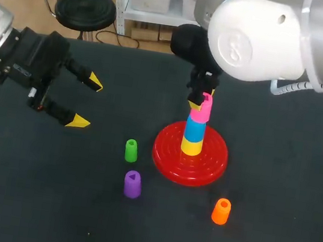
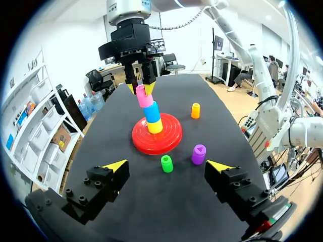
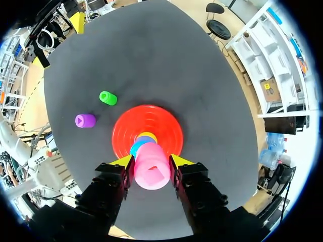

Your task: Pick up and stack the cylinders on the red base in this order: pink,purple,orange,green

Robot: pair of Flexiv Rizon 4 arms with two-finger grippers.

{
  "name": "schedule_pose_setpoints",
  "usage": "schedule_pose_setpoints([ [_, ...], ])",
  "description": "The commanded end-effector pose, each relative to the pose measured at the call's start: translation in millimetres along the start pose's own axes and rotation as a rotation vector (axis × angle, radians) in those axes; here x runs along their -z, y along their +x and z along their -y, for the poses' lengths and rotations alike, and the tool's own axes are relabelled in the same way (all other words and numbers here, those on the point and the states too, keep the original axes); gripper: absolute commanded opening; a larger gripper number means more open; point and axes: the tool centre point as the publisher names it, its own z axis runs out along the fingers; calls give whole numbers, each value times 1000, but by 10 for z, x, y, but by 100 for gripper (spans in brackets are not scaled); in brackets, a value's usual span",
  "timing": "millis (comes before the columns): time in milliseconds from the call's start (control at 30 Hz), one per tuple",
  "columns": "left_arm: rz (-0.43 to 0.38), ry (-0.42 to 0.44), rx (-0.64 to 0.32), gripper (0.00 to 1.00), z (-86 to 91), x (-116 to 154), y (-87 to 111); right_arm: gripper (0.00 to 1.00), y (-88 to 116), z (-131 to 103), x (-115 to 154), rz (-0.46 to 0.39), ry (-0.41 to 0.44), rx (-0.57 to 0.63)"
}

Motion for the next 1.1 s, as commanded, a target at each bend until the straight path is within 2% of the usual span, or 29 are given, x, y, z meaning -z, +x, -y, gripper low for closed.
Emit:
schedule_pose_setpoints([
  [33, 3, -1, -2, 100, -1, -4, 12, 0, 24, -22, -13, 8, 3, 2],
  [733, 3, -1, -2, 100, -1, -4, 12, 0, 23, -87, -7, -9, 34, 36],
  [1100, 3, -1, -2, 100, -1, -4, 12, 0, 1, -86, -53, -14, 21, 40],
])
